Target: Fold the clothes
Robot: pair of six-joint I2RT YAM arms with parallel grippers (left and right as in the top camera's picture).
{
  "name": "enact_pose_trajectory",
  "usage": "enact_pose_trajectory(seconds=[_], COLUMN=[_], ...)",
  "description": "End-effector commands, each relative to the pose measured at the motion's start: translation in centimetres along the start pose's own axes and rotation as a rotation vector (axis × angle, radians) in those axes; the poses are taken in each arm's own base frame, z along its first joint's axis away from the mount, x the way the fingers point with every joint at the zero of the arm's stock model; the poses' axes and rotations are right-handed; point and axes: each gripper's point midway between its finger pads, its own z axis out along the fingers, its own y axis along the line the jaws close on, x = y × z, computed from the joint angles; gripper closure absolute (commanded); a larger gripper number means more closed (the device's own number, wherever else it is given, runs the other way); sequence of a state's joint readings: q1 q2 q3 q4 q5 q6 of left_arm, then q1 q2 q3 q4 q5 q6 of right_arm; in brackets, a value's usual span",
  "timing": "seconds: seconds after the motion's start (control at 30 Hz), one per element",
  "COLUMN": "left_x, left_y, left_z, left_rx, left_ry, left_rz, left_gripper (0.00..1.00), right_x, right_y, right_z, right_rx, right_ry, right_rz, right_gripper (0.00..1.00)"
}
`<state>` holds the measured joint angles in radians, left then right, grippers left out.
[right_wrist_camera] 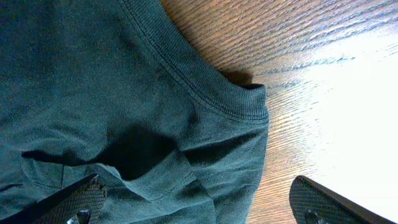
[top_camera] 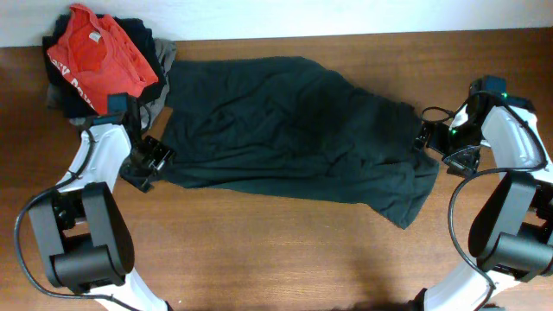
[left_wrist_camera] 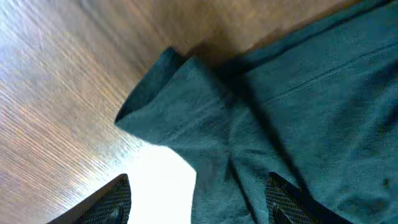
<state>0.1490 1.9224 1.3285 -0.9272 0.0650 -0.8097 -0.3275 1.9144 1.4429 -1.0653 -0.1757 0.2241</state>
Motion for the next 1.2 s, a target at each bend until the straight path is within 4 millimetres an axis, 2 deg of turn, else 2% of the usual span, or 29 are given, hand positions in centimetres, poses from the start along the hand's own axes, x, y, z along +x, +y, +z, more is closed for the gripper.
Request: enact_pose_trajectory(seconds=[0.0, 0.17, 0.3, 0.5, 0.67, 0.73, 0.83, 0.9, 1.17], left_x=[1.3, 1.8, 1.6, 0.7, -0.8, -1.2, -1.6, -1.6, -1.4], left_y=[0.6, 1.0, 0.9, 0.1, -1.0, -1.4, -1.8, -1.8, -1.8], left_z=[0.4, 1.8, 2.1, 2.1, 1.9, 1.8, 1.7, 1.8, 1.6], left_rx=[0.006, 0.012, 0.02, 0.055, 0.099, 0.119, 0.134, 0.135, 0.131], left_ry=[0.046, 0.049, 0.039, 0.003, -0.061, -0.079, -0.092, -0.092, -0.085], left_rz=[-0.083, -0.113, -0.12, -0.116, -0.11, -0.108, -0.107, -0.107, -0.081], left_gripper=[0.31, 0.31, 0.31, 0.32, 0.33, 0.4, 0.68, 0.79, 0.89], right_x=[-0.5, -0.6, -0.5, -0.5, -0.5, -0.5, -0.5, -0.5, -0.5], right_y=[0.2, 0.2, 0.2, 0.2, 0.2, 0.2, 0.2, 0.2, 0.1], right_z=[-0.8, -0.8, -0.8, -0.8, -0.8, -0.8, -0.8, -0.8, -0.8], right_rx=[-0.014, -0.014, -0.014, -0.014, -0.014, -0.014, -0.013, -0.014, -0.013], right_ry=[-0.024, -0.024, -0.024, -0.024, -0.024, -0.024, -0.023, -0.024, -0.024], right_rz=[-0.007, -0.007, -0.007, -0.007, -0.007, -0.008, -0.007, -0.008, -0.007], right_gripper=[0.01, 0.01, 0.01, 0.01, 0.01, 0.01, 0.01, 0.01, 0.01])
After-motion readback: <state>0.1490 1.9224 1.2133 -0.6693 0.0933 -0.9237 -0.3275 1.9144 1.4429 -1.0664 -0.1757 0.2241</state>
